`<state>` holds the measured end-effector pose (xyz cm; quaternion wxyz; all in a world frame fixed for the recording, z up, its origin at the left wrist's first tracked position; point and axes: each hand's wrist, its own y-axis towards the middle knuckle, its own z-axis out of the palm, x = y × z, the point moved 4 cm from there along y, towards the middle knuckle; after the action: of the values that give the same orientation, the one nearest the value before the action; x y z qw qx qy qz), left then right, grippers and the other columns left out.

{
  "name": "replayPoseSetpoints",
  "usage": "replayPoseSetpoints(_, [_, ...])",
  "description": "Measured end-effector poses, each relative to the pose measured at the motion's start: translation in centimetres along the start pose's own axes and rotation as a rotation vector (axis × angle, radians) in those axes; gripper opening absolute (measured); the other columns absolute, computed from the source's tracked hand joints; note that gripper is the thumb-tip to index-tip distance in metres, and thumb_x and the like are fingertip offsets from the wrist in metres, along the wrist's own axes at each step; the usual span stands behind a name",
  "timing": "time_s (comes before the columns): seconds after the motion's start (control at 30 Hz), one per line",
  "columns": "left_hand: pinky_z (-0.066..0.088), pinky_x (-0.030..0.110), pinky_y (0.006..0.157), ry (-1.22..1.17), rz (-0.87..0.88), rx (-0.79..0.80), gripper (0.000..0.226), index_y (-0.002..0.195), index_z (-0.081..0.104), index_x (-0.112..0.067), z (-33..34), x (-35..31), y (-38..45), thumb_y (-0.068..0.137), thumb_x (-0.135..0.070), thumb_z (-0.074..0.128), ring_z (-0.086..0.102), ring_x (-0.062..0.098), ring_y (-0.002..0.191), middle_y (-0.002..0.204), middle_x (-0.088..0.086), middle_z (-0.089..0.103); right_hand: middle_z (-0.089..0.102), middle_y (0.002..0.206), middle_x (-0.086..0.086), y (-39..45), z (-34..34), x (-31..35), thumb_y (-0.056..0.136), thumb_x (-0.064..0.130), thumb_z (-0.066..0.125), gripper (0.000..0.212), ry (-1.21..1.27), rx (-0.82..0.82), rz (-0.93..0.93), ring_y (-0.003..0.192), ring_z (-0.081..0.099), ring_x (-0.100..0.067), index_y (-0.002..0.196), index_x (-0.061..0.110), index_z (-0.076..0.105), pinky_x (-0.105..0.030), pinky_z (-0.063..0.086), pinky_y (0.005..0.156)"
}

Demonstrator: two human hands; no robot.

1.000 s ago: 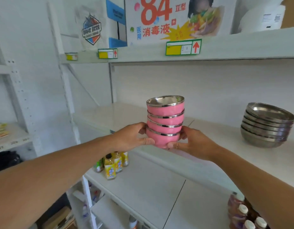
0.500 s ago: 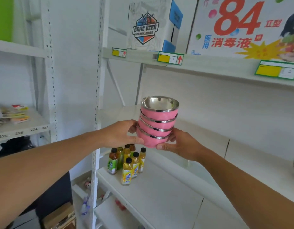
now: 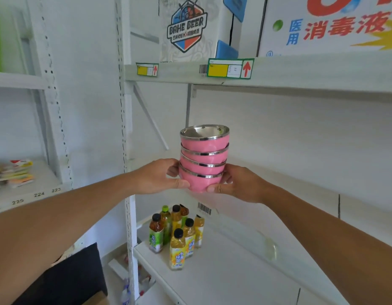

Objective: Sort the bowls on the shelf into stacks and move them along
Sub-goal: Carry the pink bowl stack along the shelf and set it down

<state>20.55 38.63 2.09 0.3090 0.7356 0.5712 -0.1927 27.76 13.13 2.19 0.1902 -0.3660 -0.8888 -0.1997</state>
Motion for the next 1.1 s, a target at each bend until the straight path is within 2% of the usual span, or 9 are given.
replayPoseSetpoints(0.1, [0.051, 0.037, 0.118, 0.017, -0.017, -0.003, 0.061, 0.141, 0.067, -0.019, 0.2, 0.5, 2.9, 0.090, -0.046, 0.086, 0.070, 0.013, 0.127, 0.135, -0.003, 0.076, 0.073, 0.119, 0.008, 2.3, -0.6, -2.3, 0.087, 0.063, 0.081, 0.062, 0.021, 0.018, -0.004, 0.109, 0.068, -0.014, 0.135, 0.028, 0.064, -0.038, 0.056, 0.102])
replayPoseSetpoints(0.2, [0.051, 0.028, 0.113, 0.044, -0.034, 0.022, 0.060, 0.141, 0.066, -0.022, 0.6, 1.0, 5.4, 0.091, -0.048, 0.085, 0.069, 0.010, 0.127, 0.137, -0.005, 0.074, 0.073, 0.118, 0.016, 4.1, -0.7, -4.2, 0.088, 0.059, 0.083, 0.057, 0.075, 0.046, -0.016, 0.109, 0.068, -0.009, 0.135, 0.034, 0.064, -0.032, 0.054, 0.100])
replayPoseSetpoints(0.4, [0.047, 0.011, 0.101, 0.072, -0.063, 0.057, 0.052, 0.139, 0.065, -0.020, 2.0, 2.8, 9.4, 0.095, -0.040, 0.084, 0.068, 0.007, 0.126, 0.136, -0.006, 0.074, 0.071, 0.115, 0.002, 6.7, -0.4, -7.8, 0.089, 0.051, 0.086, 0.058, 0.062, 0.026, 0.055, 0.111, 0.068, -0.023, 0.132, 0.020, 0.065, -0.035, 0.055, 0.102])
replayPoseSetpoints(0.53, [0.045, -0.001, 0.092, 0.070, -0.039, 0.090, 0.039, 0.130, 0.065, -0.029, 2.0, 4.6, 11.1, 0.096, -0.036, 0.084, 0.067, -0.010, 0.117, 0.133, -0.009, 0.074, 0.068, 0.110, 0.006, 7.6, 0.3, -8.4, 0.090, 0.051, 0.084, 0.054, 0.043, 0.013, 0.086, 0.102, 0.064, -0.018, 0.129, 0.019, 0.064, -0.030, 0.053, 0.094])
replayPoseSetpoints(0.7, [0.050, 0.026, 0.114, 0.039, -0.025, 0.084, 0.049, 0.138, 0.067, -0.018, 0.9, 6.5, 12.0, 0.095, -0.034, 0.086, 0.068, 0.011, 0.128, 0.135, -0.002, 0.074, 0.067, 0.116, -0.002, 9.1, 1.2, -7.8, 0.093, 0.047, 0.083, 0.051, -0.012, -0.001, 0.149, 0.103, 0.061, -0.021, 0.128, 0.016, 0.062, -0.031, 0.051, 0.092])
replayPoseSetpoints(0.83, [0.046, 0.008, 0.100, 0.053, -0.023, 0.122, 0.049, 0.136, 0.065, -0.026, 0.3, 8.1, 12.1, 0.094, -0.041, 0.085, 0.067, 0.005, 0.126, 0.136, -0.006, 0.073, 0.068, 0.118, -0.002, 9.7, 2.2, -6.9, 0.094, 0.050, 0.081, 0.056, -0.025, 0.019, 0.179, 0.109, 0.065, -0.025, 0.133, 0.015, 0.062, -0.040, 0.055, 0.103])
replayPoseSetpoints(0.97, [0.049, 0.020, 0.109, 0.046, -0.010, 0.117, 0.040, 0.129, 0.065, -0.038, 0.4, 9.0, 11.7, 0.094, -0.046, 0.083, 0.068, -0.002, 0.122, 0.130, -0.016, 0.075, 0.070, 0.128, -0.005, 9.8, 2.6, -6.3, 0.092, 0.056, 0.081, 0.064, -0.038, -0.005, 0.191, 0.117, 0.065, -0.025, 0.138, 0.016, 0.063, -0.045, 0.053, 0.108])
replayPoseSetpoints(1.03, [0.051, 0.014, 0.106, 0.033, 0.015, 0.134, 0.038, 0.125, 0.062, -0.050, 0.5, 9.1, 11.1, 0.093, -0.052, 0.082, 0.067, -0.011, 0.119, 0.124, -0.027, 0.075, 0.067, 0.132, 0.001, 9.4, 2.7, -6.1, 0.089, 0.064, 0.079, 0.060, 0.001, -0.016, 0.173, 0.118, 0.063, -0.018, 0.135, 0.029, 0.064, -0.042, 0.051, 0.104])
replayPoseSetpoints(1.1, [0.047, 0.016, 0.109, 0.024, 0.058, 0.130, 0.057, 0.142, 0.056, -0.052, 0.6, 9.1, 10.3, 0.091, -0.064, 0.078, 0.062, -0.010, 0.128, 0.139, -0.031, 0.069, 0.061, 0.133, 0.014, 8.8, 2.9, -5.8, 0.088, 0.076, 0.069, 0.045, 0.031, -0.009, 0.135, 0.116, 0.058, -0.002, 0.125, 0.054, 0.057, -0.036, 0.047, 0.099])
